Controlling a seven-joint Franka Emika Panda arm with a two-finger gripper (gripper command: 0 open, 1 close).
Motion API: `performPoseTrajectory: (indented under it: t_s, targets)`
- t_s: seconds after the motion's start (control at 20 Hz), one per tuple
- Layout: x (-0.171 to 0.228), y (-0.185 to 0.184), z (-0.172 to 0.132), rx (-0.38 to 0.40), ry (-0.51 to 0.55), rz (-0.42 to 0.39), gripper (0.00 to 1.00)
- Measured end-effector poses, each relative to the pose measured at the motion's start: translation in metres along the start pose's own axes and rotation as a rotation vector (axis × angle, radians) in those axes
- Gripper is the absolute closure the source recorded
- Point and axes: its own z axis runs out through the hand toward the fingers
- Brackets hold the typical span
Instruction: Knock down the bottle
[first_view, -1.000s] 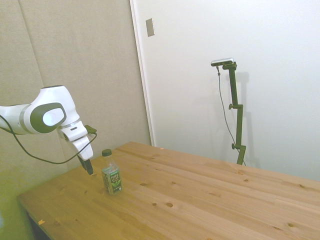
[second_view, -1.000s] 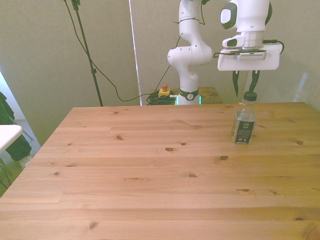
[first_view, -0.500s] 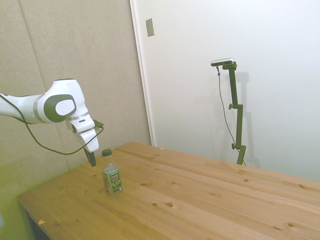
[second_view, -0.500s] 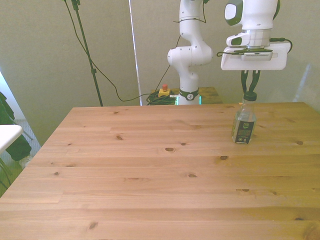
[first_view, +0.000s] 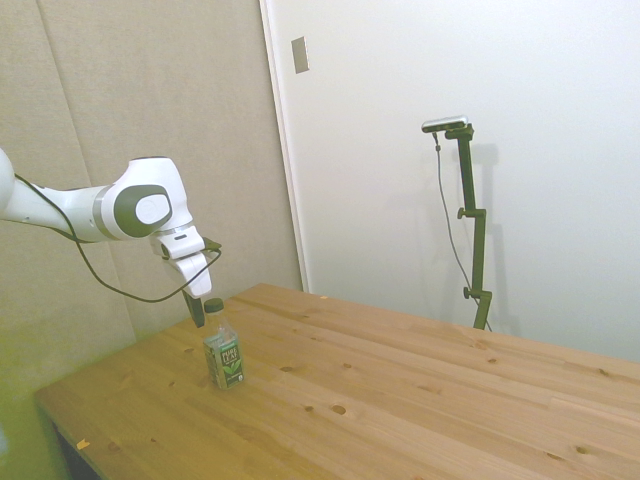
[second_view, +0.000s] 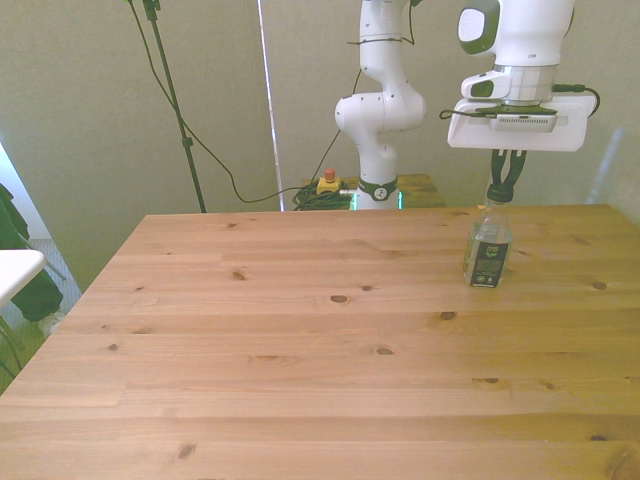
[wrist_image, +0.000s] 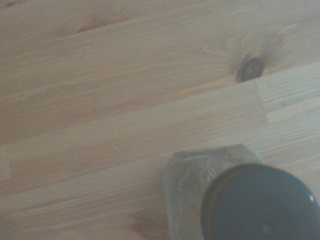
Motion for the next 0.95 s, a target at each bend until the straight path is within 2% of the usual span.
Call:
performPoseTrajectory:
  t_s: [0.5, 0.95]
  targets:
    - [0.056, -0.050, 0.009, 0.005, 0.028, 0.066, 1.00]
    - [0.088, -0.091, 0.014, 0.041, 0.028, 0.096, 1.00]
